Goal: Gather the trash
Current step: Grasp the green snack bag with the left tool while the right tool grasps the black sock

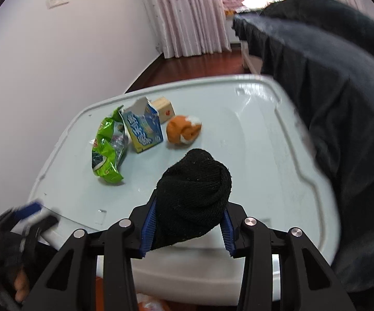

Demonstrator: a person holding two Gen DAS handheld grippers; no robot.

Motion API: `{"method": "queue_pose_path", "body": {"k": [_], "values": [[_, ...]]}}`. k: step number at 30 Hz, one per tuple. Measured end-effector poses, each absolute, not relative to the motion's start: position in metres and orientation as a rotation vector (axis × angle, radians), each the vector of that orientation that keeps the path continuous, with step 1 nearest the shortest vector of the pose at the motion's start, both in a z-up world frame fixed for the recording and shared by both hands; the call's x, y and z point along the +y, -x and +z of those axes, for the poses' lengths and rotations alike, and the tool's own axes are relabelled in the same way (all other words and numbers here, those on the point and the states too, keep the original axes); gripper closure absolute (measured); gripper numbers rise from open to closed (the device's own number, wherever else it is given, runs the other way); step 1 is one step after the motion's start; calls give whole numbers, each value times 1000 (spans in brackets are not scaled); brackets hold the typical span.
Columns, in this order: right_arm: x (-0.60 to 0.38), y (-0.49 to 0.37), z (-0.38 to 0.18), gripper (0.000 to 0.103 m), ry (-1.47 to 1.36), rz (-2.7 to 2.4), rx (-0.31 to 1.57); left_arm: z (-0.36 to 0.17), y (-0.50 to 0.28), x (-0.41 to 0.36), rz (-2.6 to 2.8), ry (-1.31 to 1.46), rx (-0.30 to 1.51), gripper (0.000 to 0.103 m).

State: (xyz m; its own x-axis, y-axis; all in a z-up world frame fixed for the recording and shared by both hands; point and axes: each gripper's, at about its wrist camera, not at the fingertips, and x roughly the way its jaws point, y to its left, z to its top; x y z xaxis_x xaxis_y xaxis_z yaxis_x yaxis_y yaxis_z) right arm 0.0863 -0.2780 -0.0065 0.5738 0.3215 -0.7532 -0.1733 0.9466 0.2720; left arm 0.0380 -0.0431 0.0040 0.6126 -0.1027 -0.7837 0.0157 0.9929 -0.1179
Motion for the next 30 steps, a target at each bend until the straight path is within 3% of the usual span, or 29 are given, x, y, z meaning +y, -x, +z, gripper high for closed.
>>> {"method": "queue_pose_path", "body": {"k": [12, 14, 15, 16, 19, 30], "values": [[-294, -79, -5, 60, -304, 329, 913, -28, -138, -71, -12, 36, 890, 20], [-291, -76, -2, 60, -285, 339, 903, -32, -143, -73, -16, 25, 881, 29], [-289, -76, -2, 60, -280, 346, 905, -36, -146, -75, -39, 15, 890, 54], [-288, -76, -3, 60, -279, 350, 909, -40, -151, -77, -54, -1, 915, 65], [-288, -76, -4, 60, -279, 348, 918, -39, -151, -77, -55, -16, 902, 72], [-280, -72, -2, 60, -224, 332, 895, 12, -82, -71, -36, -44, 852, 74]]}}
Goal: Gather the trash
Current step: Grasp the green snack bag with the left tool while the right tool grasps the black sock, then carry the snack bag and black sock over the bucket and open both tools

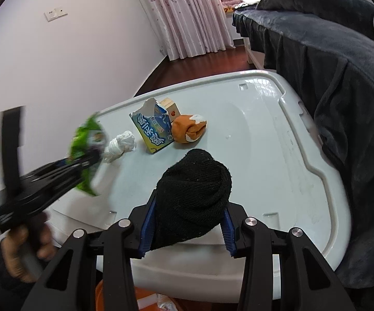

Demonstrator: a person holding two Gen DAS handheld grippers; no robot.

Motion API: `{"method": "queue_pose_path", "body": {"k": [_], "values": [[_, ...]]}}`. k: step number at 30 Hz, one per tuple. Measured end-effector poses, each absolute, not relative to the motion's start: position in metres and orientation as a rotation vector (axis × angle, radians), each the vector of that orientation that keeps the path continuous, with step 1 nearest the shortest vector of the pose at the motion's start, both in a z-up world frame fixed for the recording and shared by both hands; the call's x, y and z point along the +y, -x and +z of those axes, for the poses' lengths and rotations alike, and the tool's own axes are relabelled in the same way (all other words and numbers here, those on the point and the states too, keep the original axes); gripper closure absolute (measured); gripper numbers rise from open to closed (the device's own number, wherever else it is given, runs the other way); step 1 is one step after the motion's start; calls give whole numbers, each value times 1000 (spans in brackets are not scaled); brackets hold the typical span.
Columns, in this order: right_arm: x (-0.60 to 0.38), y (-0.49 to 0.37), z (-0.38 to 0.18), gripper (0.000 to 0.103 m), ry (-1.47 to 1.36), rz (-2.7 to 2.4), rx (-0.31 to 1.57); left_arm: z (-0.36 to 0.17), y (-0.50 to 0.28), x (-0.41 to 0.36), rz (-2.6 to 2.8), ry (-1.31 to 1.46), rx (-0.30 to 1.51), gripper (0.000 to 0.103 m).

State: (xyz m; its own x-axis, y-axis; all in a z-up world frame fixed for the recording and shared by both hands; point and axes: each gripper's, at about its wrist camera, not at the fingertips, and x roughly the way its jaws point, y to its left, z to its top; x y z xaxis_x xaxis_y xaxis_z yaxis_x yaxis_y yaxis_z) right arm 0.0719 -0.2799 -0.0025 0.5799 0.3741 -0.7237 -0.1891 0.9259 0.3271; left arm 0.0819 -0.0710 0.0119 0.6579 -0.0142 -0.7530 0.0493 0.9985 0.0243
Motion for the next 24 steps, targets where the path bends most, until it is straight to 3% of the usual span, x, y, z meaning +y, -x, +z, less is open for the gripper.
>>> {"method": "queue_pose_path", "body": {"k": [10, 24], "values": [[-265, -40, 12, 60, -96, 349, 860, 54, 22, -51, -62, -1, 853, 74], [-229, 77, 52, 60, -15, 501, 836, 21, 110, -29, -110, 50, 983, 74]]}}
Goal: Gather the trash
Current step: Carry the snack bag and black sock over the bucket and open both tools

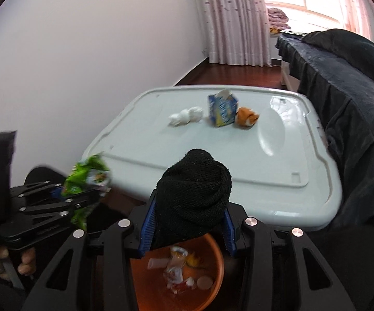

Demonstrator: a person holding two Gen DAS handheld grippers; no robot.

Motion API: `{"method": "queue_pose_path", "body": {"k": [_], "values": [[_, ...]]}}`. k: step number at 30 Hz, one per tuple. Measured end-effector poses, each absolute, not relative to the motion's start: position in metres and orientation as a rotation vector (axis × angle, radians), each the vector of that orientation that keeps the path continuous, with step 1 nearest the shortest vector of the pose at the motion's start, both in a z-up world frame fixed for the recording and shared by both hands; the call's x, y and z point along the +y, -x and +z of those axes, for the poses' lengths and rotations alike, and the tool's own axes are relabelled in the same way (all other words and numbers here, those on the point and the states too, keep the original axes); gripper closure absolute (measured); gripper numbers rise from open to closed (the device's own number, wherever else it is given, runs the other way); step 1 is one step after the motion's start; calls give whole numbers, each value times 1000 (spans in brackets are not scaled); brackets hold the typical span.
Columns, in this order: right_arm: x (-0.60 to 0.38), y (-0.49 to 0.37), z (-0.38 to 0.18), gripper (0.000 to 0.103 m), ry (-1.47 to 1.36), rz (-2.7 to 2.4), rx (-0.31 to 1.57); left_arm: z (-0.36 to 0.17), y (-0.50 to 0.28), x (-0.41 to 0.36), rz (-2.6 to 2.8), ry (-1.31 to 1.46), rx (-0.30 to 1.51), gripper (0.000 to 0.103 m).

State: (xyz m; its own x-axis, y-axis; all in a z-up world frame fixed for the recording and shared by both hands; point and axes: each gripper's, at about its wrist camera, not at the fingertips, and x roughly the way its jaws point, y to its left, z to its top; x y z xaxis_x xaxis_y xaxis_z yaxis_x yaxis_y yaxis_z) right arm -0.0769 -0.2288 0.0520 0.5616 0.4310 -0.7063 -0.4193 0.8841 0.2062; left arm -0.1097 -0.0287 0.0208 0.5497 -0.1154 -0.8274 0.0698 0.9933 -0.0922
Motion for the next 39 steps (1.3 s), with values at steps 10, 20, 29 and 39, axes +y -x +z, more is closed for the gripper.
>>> {"method": "queue_pose_path", "body": {"k": [10, 20, 29, 39], "values": [[-212, 118, 28, 60, 46, 515, 889, -3, 131, -32, -131, 58, 1053, 74], [-216, 119, 13, 60, -4, 534, 969, -16, 131, -32, -133, 61, 1123, 74], [-213, 116, -2, 59, -17, 547, 1039, -30, 126, -34, -138, 56, 1187, 74], [-212, 117, -3, 59, -14, 554, 1048, -30, 125, -34, -132, 63, 1192, 74]]}}
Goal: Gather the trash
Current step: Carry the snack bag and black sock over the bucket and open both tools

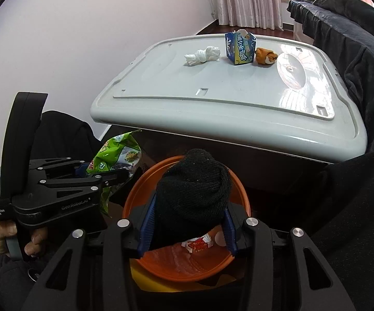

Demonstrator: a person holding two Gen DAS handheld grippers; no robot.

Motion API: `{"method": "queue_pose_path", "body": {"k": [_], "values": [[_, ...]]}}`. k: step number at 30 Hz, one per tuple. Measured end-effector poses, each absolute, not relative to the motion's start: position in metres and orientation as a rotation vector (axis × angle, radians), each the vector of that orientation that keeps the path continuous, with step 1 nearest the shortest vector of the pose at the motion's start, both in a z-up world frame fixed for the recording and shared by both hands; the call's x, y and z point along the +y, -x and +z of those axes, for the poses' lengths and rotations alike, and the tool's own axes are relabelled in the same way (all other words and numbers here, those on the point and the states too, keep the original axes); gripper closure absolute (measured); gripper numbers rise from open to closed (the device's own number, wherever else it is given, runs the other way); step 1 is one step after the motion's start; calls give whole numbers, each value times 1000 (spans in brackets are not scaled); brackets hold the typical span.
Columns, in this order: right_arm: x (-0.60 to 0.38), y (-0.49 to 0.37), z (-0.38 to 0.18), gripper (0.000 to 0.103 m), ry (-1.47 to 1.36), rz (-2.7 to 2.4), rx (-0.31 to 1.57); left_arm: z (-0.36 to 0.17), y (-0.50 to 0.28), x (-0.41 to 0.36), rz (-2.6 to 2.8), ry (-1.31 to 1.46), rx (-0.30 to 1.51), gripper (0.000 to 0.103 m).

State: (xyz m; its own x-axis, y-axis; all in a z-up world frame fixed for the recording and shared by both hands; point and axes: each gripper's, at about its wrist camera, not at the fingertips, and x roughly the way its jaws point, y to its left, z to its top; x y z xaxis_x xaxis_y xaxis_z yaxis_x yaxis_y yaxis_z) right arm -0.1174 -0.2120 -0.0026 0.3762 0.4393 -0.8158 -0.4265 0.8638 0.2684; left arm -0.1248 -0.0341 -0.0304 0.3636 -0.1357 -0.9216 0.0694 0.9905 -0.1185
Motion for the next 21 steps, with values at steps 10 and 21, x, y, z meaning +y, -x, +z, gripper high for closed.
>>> {"method": "queue_pose_path", "body": {"k": [10, 21], "values": [[-212, 117, -5, 58, -15, 555, 1055, -31, 124, -32, -128, 71, 1196, 74], [-227, 113, -1, 36, -78, 518, 1031, -31, 123, -25, -69, 74, 1205, 26]]}}
